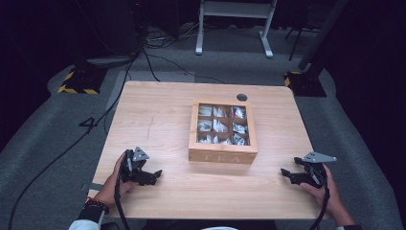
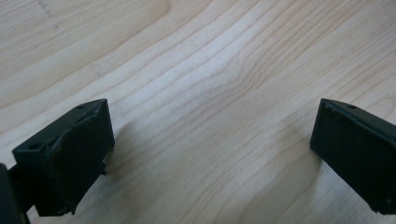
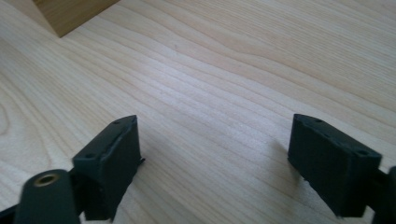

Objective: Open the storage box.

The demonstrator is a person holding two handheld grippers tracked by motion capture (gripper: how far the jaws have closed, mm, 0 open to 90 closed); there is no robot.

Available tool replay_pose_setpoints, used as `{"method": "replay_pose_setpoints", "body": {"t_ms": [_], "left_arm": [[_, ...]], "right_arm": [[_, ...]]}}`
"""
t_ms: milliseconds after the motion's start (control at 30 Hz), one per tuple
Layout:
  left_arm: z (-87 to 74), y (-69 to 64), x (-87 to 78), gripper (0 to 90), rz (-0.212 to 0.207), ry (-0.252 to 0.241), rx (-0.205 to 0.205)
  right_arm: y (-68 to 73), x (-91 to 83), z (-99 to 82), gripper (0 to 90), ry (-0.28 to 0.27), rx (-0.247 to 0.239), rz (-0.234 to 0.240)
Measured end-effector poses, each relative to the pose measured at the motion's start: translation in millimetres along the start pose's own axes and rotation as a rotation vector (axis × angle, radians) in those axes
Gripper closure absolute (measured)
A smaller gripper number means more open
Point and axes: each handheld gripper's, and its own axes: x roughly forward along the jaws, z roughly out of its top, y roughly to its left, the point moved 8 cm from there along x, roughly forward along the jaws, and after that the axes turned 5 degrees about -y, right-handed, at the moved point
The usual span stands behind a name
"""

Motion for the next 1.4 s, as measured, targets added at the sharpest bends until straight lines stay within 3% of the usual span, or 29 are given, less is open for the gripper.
{"method": "replay_pose_setpoints", "body": {"t_ms": [167, 233, 367, 500, 533, 567, 633, 933, 1367, 1400], "left_arm": [[5.4, -1.2, 5.3, 0.0, -0.018, 0.002, 0.032], [5.9, -2.9, 6.4, 0.0, -0.032, 0.002, 0.027], [6.8, -1.9, 7.3, 0.0, -0.066, 0.002, 0.057], [6.8, -1.9, 7.3, 0.1, -0.067, 0.003, 0.058], [6.7, -2.0, 7.1, 0.1, -0.065, 0.004, 0.057], [6.6, -2.0, 7.0, 0.1, -0.065, 0.003, 0.057], [6.7, -2.0, 7.0, 0.2, -0.064, 0.003, 0.056], [6.6, -2.0, 6.9, 0.2, -0.064, 0.002, 0.056], [6.6, -2.1, 6.9, 0.2, -0.063, 0.001, 0.054], [6.3, -2.1, 6.7, 0.2, -0.062, 0.0, 0.053]], "right_arm": [[-0.4, 0.6, 0.2, 15.8, 0.007, 0.007, -0.009], [-0.7, 0.5, 0.4, 15.8, 0.013, 0.005, -0.009], [-1.3, 1.0, 1.4, 15.7, 0.028, -0.006, 0.008], [3.2, 2.1, 7.9, 17.6, 0.023, -0.009, 0.037], [8.5, 0.8, 19.0, 18.5, -0.009, -0.032, 0.044], [8.5, 0.8, 19.0, 18.5, -0.009, -0.032, 0.044], [17.2, -0.4, 35.3, 21.7, -0.039, -0.06, 0.066], [51.4, 3.7, 70.7, 26.0, -0.064, -0.147, 0.165], [76.8, 22.2, 94.8, 31.4, -0.095, -0.145, 0.226], [81.0, 26.0, 98.6, 31.7, -0.088, -0.164, 0.222]]}}
